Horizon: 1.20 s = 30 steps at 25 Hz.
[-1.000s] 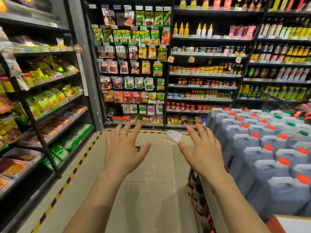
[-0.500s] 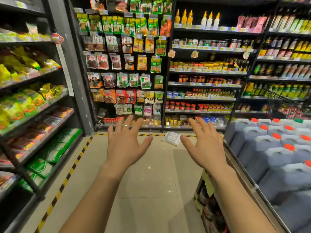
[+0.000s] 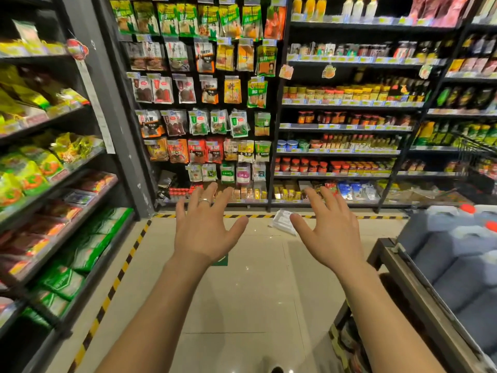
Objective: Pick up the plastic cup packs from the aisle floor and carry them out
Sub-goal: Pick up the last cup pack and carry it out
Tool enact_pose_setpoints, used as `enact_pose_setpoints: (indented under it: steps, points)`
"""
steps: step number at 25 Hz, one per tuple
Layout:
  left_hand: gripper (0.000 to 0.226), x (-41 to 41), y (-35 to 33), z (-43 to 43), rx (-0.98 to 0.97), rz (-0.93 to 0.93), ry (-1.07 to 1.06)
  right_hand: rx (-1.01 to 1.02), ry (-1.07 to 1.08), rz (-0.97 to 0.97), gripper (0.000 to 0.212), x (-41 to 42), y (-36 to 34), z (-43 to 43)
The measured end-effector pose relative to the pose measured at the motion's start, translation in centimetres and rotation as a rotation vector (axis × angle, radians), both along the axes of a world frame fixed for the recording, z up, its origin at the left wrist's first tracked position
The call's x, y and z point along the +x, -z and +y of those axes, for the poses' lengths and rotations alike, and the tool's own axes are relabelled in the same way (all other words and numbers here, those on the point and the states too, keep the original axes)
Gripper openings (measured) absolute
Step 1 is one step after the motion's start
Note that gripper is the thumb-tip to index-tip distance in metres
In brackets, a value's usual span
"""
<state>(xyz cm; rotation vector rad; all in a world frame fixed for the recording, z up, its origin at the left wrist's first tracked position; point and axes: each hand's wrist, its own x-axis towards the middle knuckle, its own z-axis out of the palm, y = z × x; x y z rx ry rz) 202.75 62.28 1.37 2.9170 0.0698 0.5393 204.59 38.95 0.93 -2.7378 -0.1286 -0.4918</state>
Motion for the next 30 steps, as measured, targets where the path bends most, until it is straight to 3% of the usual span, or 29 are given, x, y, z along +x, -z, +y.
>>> enact_pose_setpoints:
  steps: [13,20,25,30]
  points:
    - [0.073,30.3,0.2,-0.3,0.062,0.037,-0.056,0.081,-0.103,0.037,0.066,32.1,2.0,1.4]
    - [0.072,42.2,1.5,-0.6,0.036,0.053,-0.085,0.034,-0.126,0.064,0.066,44.1,2.5,0.4]
    - [0.083,50.7,2.4,0.0,-0.011,0.037,-0.020,0.026,-0.086,0.071,0.066,51.7,3.5,0.9]
    - [0.070,62.5,4.3,0.4,-0.016,0.065,0.096,-0.002,0.032,0.106,0.067,60.6,5.0,1.4]
